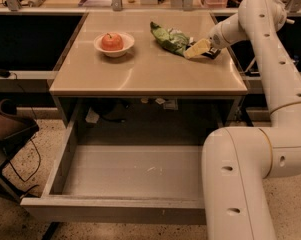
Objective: Place rxbar chocolate into top drawer
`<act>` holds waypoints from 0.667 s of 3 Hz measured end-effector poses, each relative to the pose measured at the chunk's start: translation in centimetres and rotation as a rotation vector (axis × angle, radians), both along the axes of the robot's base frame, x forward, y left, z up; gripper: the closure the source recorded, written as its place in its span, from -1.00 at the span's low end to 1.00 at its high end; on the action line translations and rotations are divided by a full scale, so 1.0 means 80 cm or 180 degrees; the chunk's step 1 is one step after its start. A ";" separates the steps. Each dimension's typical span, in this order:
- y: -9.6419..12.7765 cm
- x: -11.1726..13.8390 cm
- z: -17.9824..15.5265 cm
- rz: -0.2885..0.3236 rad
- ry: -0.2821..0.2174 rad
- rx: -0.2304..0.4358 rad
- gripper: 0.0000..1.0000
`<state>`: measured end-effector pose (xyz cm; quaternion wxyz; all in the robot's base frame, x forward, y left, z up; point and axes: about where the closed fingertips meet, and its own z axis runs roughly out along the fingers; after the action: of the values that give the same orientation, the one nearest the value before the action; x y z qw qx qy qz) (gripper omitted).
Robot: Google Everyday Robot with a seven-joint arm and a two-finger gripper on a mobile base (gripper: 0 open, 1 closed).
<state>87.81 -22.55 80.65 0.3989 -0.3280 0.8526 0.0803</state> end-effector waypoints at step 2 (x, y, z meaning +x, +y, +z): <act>-0.052 -0.022 0.084 -0.0063 -0.0397 0.0087 1.00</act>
Offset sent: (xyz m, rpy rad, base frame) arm -0.2071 -0.0422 0.1005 0.0551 -0.3272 -0.0745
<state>86.05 -26.67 87.37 0.4565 -0.3184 0.8281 0.0674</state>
